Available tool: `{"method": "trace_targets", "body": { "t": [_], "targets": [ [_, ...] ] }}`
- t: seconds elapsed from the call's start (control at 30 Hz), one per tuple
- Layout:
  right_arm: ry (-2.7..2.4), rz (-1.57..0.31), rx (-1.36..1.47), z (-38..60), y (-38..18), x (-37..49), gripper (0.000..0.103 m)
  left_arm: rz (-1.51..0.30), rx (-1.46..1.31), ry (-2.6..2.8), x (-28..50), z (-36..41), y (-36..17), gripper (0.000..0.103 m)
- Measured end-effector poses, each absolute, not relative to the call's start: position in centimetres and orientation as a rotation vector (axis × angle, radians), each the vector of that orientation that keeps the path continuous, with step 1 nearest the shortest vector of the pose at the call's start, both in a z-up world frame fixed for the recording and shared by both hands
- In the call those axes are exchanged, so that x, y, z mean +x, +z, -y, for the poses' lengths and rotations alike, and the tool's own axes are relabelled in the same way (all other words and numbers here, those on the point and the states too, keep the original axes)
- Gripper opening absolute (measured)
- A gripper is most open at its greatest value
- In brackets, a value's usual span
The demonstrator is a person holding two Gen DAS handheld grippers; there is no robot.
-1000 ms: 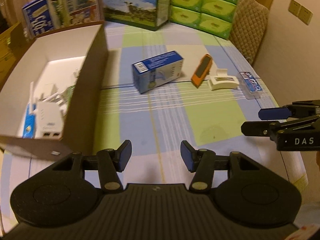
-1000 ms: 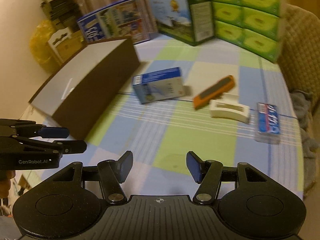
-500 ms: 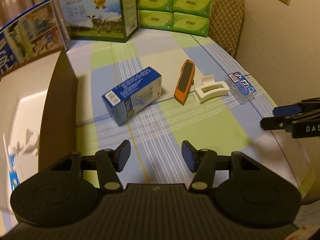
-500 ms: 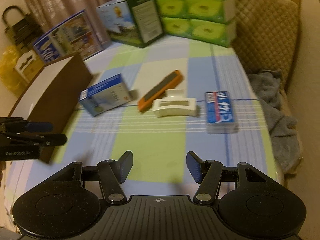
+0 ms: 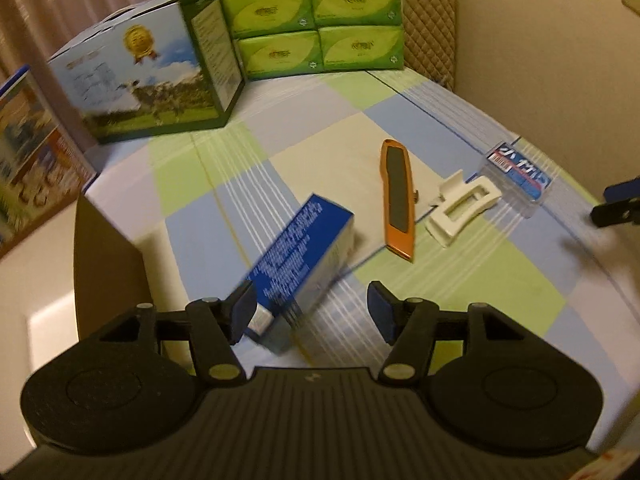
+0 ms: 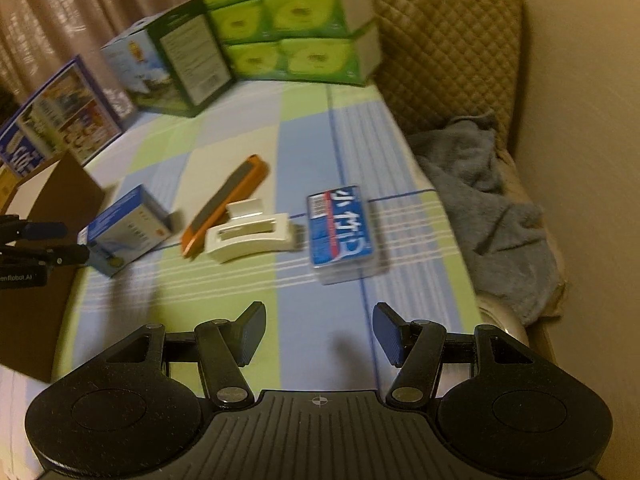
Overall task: Organize rigid objects
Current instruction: 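Grasp the blue medicine box upright with the left tool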
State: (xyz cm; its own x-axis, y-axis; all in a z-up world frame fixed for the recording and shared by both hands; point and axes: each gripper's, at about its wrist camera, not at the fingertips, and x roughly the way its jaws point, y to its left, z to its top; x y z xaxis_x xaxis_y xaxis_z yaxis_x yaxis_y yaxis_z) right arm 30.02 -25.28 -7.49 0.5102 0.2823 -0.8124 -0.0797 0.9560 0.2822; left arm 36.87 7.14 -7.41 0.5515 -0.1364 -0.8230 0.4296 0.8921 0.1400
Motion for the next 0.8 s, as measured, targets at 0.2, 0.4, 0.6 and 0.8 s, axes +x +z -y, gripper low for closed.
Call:
{"method": "trace_targets", "body": {
  "t": [0.2,0.4,0.6,0.8],
  "targets": [
    [0.161,-1.033,0.238,26.4,-8.0,30.6,0.056,-0.945,0.43,-0.38,40.0,-6.8,-9.1,0.058],
    [0.131,-1.05,0.248,26.9,-8.6,31.1,0.056,-0.97,0.462,-0.404,41.5,-6.8,-10.7,0.058],
    [0.127,-1.057,0.243,26.8,-9.1,32.0,0.056,-1.015,0.401,-0.397,41.8,-7.3,-11.5,0.051],
    [0.134,-1.046,0.235,26.6,-9.3,33.2,0.056,-1.064,0.287,-0.313,41.3,-7.7,-11.0,0.038]
  ]
}}
